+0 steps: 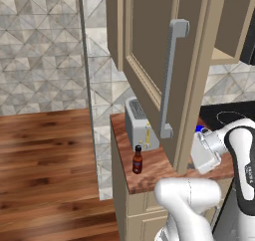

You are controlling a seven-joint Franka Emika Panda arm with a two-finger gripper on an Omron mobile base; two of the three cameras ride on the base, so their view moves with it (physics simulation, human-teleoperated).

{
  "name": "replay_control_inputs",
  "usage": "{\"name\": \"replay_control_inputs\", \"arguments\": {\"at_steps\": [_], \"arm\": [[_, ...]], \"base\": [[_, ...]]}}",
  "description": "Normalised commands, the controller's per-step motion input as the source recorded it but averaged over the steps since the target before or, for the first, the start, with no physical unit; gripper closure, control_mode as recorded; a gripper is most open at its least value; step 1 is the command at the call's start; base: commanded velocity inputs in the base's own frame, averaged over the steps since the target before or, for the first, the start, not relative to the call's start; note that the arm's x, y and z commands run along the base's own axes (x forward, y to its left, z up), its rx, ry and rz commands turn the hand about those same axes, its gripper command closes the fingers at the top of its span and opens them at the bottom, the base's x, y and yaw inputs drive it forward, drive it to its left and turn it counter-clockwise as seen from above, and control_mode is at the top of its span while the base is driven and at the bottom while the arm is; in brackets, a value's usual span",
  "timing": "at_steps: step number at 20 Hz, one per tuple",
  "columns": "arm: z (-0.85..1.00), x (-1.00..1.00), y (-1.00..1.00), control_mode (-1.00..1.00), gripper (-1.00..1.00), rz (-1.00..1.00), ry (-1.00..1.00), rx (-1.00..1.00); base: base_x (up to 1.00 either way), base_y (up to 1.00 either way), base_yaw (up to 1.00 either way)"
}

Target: There are various items on the counter. Only move the condiments/shakers into the cabinet.

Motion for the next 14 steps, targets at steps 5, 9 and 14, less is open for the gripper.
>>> {"name": "replay_control_inputs", "arguments": {"at_steps": [5,9,14], "arm": [[0.00,0.32,0.25,-1.00,-1.00,0.00,0.00,0.00],[-0.01,0.49,0.26,-1.00,-1.00,0.00,0.04,0.00],[-0.16,0.40,0.21,-1.00,-1.00,0.00,0.04,0.00]], "base": [[0.00,0.00,0.00],[0.00,0.00,0.00],[0.00,0.00,0.00]]}}
